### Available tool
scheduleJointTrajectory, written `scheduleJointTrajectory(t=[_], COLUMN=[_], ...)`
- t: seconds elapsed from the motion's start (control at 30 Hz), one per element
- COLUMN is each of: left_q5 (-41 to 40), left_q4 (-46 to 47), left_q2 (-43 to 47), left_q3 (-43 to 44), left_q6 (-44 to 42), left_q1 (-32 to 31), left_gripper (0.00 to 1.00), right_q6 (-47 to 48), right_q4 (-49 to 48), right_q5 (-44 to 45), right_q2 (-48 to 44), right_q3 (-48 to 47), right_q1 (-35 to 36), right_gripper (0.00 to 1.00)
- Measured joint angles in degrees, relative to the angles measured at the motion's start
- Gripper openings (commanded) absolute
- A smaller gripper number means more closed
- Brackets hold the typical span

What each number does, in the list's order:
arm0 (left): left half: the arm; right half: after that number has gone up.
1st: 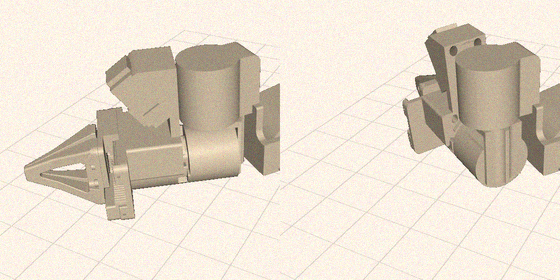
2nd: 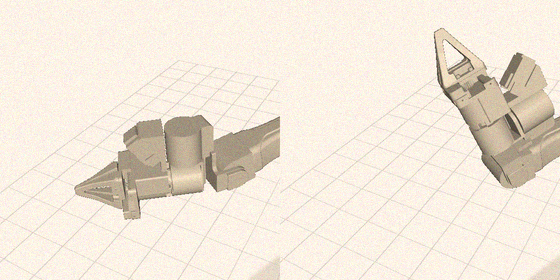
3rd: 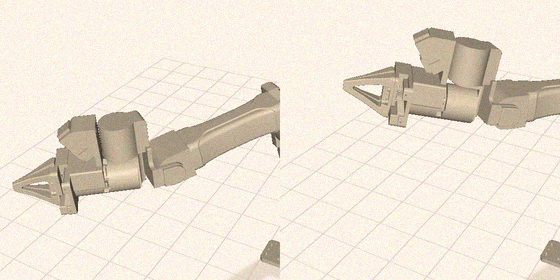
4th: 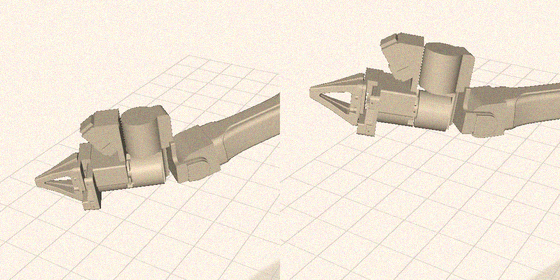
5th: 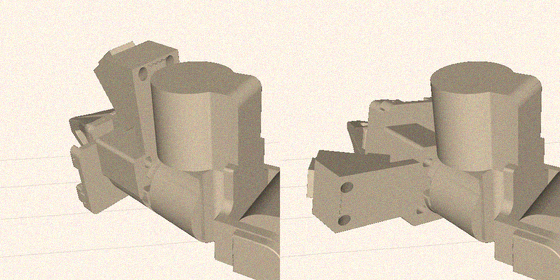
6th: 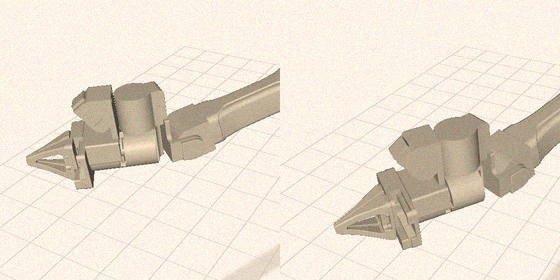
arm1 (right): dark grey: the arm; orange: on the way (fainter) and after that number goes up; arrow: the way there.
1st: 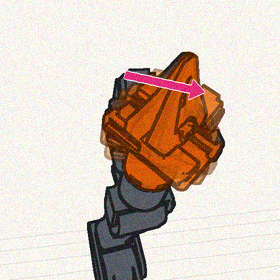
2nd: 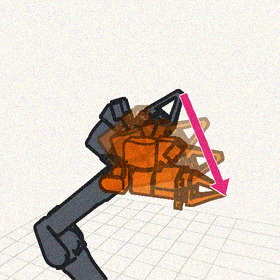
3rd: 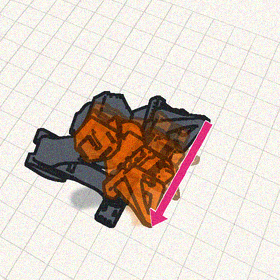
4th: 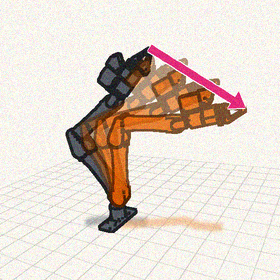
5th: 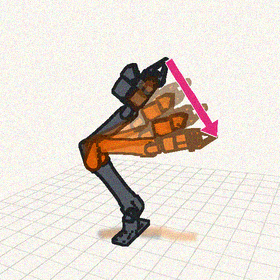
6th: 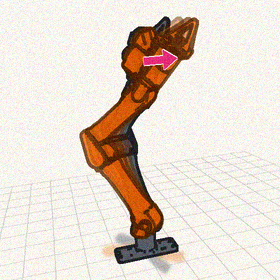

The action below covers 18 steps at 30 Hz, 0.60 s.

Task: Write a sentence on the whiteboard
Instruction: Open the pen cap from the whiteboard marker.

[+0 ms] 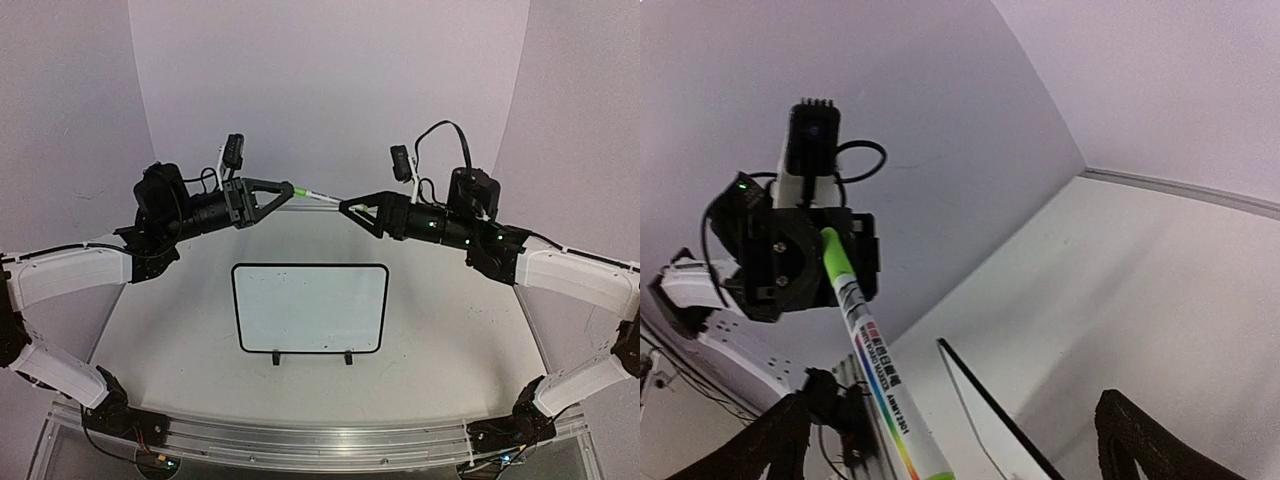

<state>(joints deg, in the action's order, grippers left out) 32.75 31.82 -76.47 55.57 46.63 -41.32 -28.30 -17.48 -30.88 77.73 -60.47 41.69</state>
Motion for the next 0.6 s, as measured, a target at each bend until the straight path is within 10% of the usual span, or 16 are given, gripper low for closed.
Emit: scheduleJointTrajectory(t=[0.6], left_q5=[2.89], left_q4=[10.73], left_q2=[-0.53], left_q3=[-1.33], left_q6=[6.32], left_q1=[0.00], left_gripper=[0.00], right_q6=[-20.08], right_q4=[-27.79], right_q5=[-15.62], right_q2=[3.38], right_q3=[1.27], right_q1=[-0.04], right_gripper=[0.83])
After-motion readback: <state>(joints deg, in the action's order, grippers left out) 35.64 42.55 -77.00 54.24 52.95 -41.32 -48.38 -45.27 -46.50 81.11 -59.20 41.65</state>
